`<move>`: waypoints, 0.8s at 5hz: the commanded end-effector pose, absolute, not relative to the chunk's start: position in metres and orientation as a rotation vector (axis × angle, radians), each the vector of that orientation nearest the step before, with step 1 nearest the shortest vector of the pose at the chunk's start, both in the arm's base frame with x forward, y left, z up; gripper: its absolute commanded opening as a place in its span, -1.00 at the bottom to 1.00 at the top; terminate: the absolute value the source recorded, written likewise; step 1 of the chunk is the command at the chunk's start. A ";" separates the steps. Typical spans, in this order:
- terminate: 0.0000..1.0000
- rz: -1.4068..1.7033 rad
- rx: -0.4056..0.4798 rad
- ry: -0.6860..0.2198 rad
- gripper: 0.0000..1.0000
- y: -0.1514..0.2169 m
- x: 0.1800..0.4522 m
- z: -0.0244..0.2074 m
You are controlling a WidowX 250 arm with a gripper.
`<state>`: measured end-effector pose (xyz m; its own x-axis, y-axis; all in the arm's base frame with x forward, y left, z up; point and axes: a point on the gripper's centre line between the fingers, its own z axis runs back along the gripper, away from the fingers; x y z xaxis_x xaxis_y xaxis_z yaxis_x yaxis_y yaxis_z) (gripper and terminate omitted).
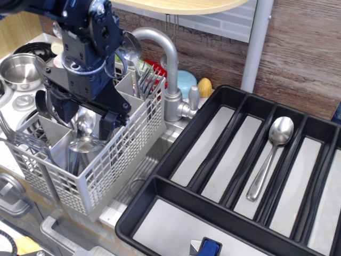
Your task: Put big spoon from basket to tray
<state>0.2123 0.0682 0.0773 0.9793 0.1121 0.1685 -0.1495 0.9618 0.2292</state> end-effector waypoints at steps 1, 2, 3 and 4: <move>-1.00 0.133 0.244 -0.155 1.00 0.068 0.212 0.077; -1.00 -0.077 0.293 -0.171 1.00 0.072 0.208 0.072; -1.00 -0.241 0.315 -0.188 1.00 0.080 0.205 0.062; -1.00 -0.314 0.315 -0.205 1.00 0.086 0.204 0.050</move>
<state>0.2009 0.0859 0.0387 0.9248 -0.3559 0.1347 0.2953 0.8943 0.3362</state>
